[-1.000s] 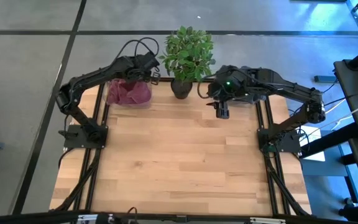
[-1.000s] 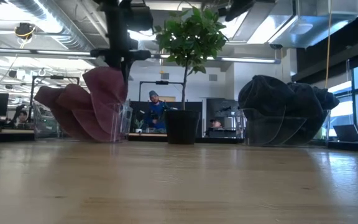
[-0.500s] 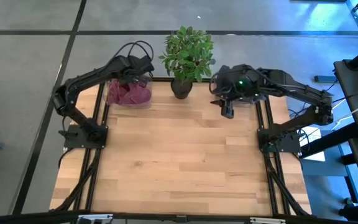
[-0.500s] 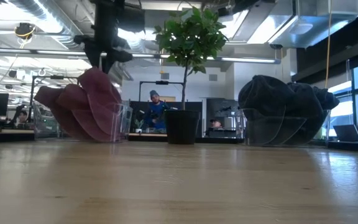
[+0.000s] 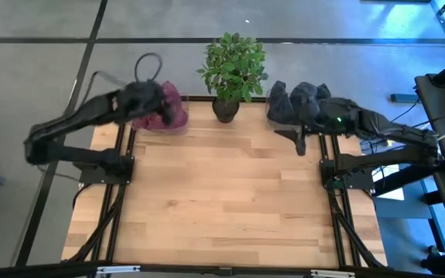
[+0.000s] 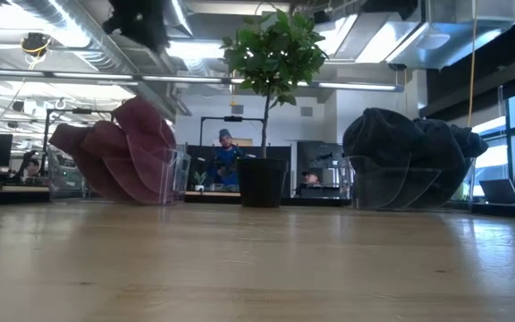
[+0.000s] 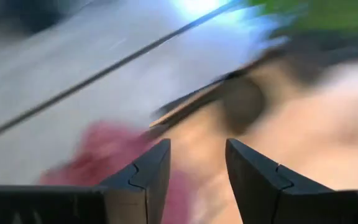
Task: Pick & Place hat
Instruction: Return to Home Position
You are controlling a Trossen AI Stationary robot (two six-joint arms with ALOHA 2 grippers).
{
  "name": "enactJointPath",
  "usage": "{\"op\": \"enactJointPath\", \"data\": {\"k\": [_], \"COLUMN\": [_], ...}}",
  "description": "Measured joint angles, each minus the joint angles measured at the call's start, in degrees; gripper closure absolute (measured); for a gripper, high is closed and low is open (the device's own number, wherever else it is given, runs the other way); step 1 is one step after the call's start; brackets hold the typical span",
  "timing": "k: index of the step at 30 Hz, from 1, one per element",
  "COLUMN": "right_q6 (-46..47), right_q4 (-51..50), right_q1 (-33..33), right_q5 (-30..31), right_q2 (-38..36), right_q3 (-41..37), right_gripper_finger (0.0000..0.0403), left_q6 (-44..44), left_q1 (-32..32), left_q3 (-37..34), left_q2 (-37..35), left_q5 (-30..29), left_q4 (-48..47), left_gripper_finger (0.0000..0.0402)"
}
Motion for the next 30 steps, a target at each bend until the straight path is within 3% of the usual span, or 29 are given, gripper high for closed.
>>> {"op": "enactJointPath", "data": {"k": [4,10,16,21,30], "right_q6": [-0.7,4.7,7.8,10.3,12.2], "right_q4": [11.1,19.8,36.4,46.5,45.8], "right_q1": [0.7,0.7,0.7,0.7,0.7], "right_q5": [0.2,-2.9,-3.7,-4.5,-4.4], "right_q2": [-8.0,-14.6,-18.8,-22.4,-30.1], "right_q3": [-11.7,-24.0,-38.1,-46.2,-50.9], "right_gripper_finger": [0.0186,0.0186,0.0186,0.0186,0.0186], "left_q6": [5.9,6.8,7.8,5.2,2.3], "left_q1": [-5.8,-9.2,-8.4,-5.8,-2.6], "left_q3": [-12.2,-23.9,-39.9,-49.3,-58.9], "left_q2": [-11.4,-22.4,-29.0,-33.7,-42.7], "left_q5": [12.7,18.9,31.0,31.8,32.5], "left_q4": [15.7,23.2,49.0,57.4,64.2], "left_gripper_finger": [0.0249,0.0254,0.025,0.0247,0.0253]}}
